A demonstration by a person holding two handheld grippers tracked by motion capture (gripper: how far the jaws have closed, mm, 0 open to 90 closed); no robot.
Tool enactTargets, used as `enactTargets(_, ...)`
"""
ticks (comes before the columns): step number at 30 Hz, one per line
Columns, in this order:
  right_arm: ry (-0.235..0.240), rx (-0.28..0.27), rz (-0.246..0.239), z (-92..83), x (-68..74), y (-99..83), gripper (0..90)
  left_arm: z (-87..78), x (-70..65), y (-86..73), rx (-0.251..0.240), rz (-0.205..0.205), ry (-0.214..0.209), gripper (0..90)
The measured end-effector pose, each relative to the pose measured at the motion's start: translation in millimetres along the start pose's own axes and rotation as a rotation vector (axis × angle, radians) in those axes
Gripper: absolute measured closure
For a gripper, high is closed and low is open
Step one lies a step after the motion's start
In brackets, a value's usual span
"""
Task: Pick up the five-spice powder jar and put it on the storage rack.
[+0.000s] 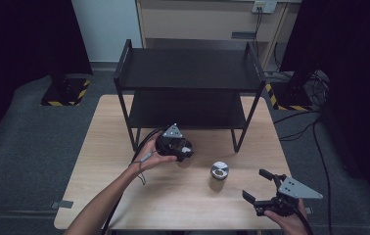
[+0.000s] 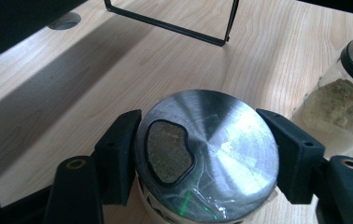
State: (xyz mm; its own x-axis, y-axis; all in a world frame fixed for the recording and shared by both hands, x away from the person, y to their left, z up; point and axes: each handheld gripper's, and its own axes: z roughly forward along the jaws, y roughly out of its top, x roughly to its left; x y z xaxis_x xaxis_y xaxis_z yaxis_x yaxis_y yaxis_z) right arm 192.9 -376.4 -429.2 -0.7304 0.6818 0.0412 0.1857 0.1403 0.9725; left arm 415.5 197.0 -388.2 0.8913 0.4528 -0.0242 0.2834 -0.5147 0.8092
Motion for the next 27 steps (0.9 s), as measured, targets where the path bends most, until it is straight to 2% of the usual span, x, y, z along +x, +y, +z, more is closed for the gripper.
enactTargets(2,0.0,0.001,-0.001,0.3,-0.3,0.0,3.7,-2.9,1.1,2.1,0.009,-0.031,-0.01,33.9)
enactTargets(5,0.0,0.0,-0.001,0.2,-0.2,-0.1,3.7,-7.4,0.5,3.7,0.01,-0.032,-0.02,34.0)
enactTargets(9,0.002,0.003,0.0,0.2,-0.2,0.2,3.7,-25.8,-2.7,7.6,-0.013,-0.037,-0.036,34.0)
enactTargets(18,0.006,0.005,-0.002,1.3,-0.3,0.7,3.8,-84.0,-6.7,35.1,-0.003,0.035,-0.056,34.0)
enactTargets(27,0.008,0.007,-0.001,1.7,-0.5,0.8,4.0,-139.0,0.6,54.3,-0.03,0.064,-0.095,34.0)
